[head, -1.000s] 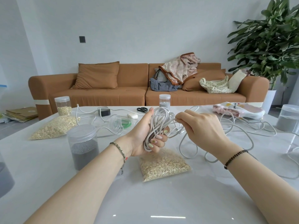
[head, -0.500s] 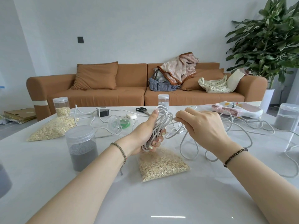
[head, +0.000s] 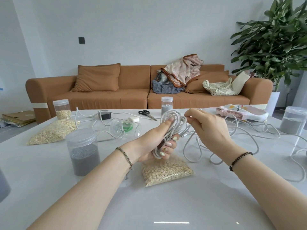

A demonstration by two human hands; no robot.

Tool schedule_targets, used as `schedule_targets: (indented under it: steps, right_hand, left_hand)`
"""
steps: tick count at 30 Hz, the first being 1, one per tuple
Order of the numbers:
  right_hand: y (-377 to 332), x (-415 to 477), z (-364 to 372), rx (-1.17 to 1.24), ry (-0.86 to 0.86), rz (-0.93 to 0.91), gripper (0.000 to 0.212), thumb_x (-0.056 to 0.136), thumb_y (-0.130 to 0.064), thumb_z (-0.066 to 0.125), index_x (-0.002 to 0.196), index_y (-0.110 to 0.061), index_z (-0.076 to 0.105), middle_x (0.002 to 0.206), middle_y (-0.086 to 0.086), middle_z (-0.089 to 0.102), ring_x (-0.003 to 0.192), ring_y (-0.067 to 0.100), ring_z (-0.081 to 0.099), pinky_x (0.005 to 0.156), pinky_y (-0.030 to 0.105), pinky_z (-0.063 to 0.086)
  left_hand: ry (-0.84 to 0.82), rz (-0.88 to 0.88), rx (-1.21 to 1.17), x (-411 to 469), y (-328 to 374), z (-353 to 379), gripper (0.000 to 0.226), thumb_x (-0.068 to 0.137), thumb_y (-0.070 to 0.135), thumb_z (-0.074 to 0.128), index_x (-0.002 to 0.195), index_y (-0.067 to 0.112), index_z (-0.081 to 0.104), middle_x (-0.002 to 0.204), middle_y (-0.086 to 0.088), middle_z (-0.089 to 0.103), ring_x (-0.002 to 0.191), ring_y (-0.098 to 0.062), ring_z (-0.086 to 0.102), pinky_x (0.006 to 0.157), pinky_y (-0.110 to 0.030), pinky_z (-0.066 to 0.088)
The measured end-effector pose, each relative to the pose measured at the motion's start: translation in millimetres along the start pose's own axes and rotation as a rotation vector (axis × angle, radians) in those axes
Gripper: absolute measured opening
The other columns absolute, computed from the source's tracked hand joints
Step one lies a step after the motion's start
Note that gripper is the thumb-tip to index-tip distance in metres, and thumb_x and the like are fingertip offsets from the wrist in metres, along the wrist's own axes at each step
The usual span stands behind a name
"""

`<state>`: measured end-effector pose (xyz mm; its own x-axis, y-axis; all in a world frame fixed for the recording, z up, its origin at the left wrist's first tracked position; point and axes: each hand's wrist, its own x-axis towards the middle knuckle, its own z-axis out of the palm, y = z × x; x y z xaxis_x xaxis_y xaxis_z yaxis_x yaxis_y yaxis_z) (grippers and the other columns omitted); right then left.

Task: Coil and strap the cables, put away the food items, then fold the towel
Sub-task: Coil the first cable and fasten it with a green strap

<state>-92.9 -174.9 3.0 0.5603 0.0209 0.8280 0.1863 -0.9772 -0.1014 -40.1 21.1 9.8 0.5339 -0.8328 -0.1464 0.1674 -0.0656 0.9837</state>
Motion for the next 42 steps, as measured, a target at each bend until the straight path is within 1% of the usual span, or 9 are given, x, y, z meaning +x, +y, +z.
schedule_targets:
  steps: [3, 9, 14, 19, 25, 28, 33, 37, 42]
  right_hand:
    - [2.1, 2.1, -1.7, 0.093, -0.046, 0.124, 0.021, 0.094, -0.041, 0.059, 0.083, -0.023, 0.058, 0.06, -0.01, 0.051, 0.059, 0.008, 0.048, 0.05, 0.029, 0.031]
    - [7.4, 1.8, -1.2, 0.207, -0.087, 0.186, 0.053, 0.079, -0.07, 0.057, 0.063, -0.021, 0.047, 0.051, -0.005, 0.041, 0.056, 0.016, 0.04, 0.052, 0.037, 0.033]
    - [11.8, 2.6, -2.8, 0.203, -0.101, 0.185, 0.053, 0.08, -0.07, 0.053, 0.06, -0.022, 0.043, 0.048, -0.006, 0.038, 0.052, 0.014, 0.037, 0.05, 0.036, 0.032]
    - [23.6, 4.2, -4.7, 0.217, -0.068, 0.196, 0.049, 0.087, -0.055, 0.065, 0.061, -0.018, 0.044, 0.049, -0.006, 0.036, 0.053, 0.015, 0.034, 0.053, 0.04, 0.038]
    - [41.9, 3.1, -8.7, 0.142, -0.01, 0.324, 0.038, 0.092, -0.048, 0.063, 0.066, -0.023, 0.052, 0.051, -0.003, 0.046, 0.057, 0.02, 0.046, 0.056, 0.037, 0.039]
    - [38.9, 2.9, -4.2, 0.155, -0.02, 0.296, 0.024, 0.094, -0.042, 0.063, 0.075, -0.027, 0.062, 0.054, -0.003, 0.052, 0.051, 0.013, 0.044, 0.055, 0.035, 0.039]
    - [25.7, 0.9, 1.0, 0.118, -0.105, 0.181, 0.01, 0.096, -0.035, 0.061, 0.095, -0.037, 0.071, 0.064, -0.024, 0.06, 0.059, 0.002, 0.054, 0.055, 0.027, 0.037]
    - [18.2, -0.4, 7.7, 0.042, -0.161, 0.154, 0.019, 0.097, -0.039, 0.058, 0.094, -0.032, 0.075, 0.071, -0.02, 0.061, 0.062, 0.001, 0.051, 0.056, 0.027, 0.034]
    - [12.2, 1.2, 9.8, 0.277, -0.077, 0.262, 0.016, 0.1, -0.026, 0.056, 0.089, -0.029, 0.067, 0.06, -0.008, 0.063, 0.05, 0.01, 0.053, 0.052, 0.033, 0.044]
  left_hand:
    - [-0.006, 0.016, -0.014, 0.4, -2.0, 0.3, 0.052, 0.085, 0.068, 0.047, 0.066, 0.02, 0.041, 0.057, 0.007, 0.03, 0.042, -0.005, 0.025, 0.039, -0.015, 0.025]
    - [0.138, 0.254, -0.247, 1.7, 8.1, -12.3, 0.055, 0.097, 0.062, 0.038, 0.062, 0.02, 0.038, 0.054, 0.009, 0.03, 0.041, -0.005, 0.025, 0.037, -0.015, 0.025]
    - [0.341, 0.407, -0.427, 3.1, 17.8, -26.9, 0.055, 0.101, 0.06, 0.035, 0.063, 0.021, 0.036, 0.051, 0.008, 0.03, 0.039, -0.006, 0.024, 0.037, -0.017, 0.024]
    - [0.482, 0.499, -0.524, 2.7, 22.4, -37.2, 0.053, 0.104, 0.057, 0.033, 0.064, 0.022, 0.034, 0.05, 0.008, 0.029, 0.039, -0.008, 0.023, 0.038, -0.019, 0.023]
    - [0.616, 0.462, -0.475, 5.9, 17.7, -43.3, 0.054, 0.102, 0.059, 0.039, 0.063, 0.021, 0.037, 0.051, 0.005, 0.03, 0.039, -0.009, 0.026, 0.038, -0.019, 0.023]
    - [0.579, 0.42, -0.318, 10.9, 11.3, -35.6, 0.055, 0.099, 0.063, 0.041, 0.065, 0.02, 0.036, 0.053, 0.005, 0.031, 0.04, -0.011, 0.026, 0.039, -0.02, 0.024]
    - [0.462, 0.434, -0.173, 7.3, 9.9, -22.3, 0.062, 0.073, 0.08, 0.044, 0.065, 0.019, 0.039, 0.055, 0.003, 0.034, 0.042, -0.011, 0.03, 0.04, -0.019, 0.027]
    - [0.375, 0.44, -0.106, 5.4, 10.2, -13.2, 0.061, 0.062, 0.078, 0.053, 0.066, 0.019, 0.039, 0.056, 0.002, 0.033, 0.043, -0.01, 0.029, 0.041, -0.019, 0.026]
    - [0.367, 0.415, -0.111, 7.9, 8.1, -13.5, 0.055, 0.07, 0.073, 0.056, 0.065, 0.021, 0.038, 0.058, 0.002, 0.034, 0.045, -0.01, 0.031, 0.042, -0.019, 0.027]
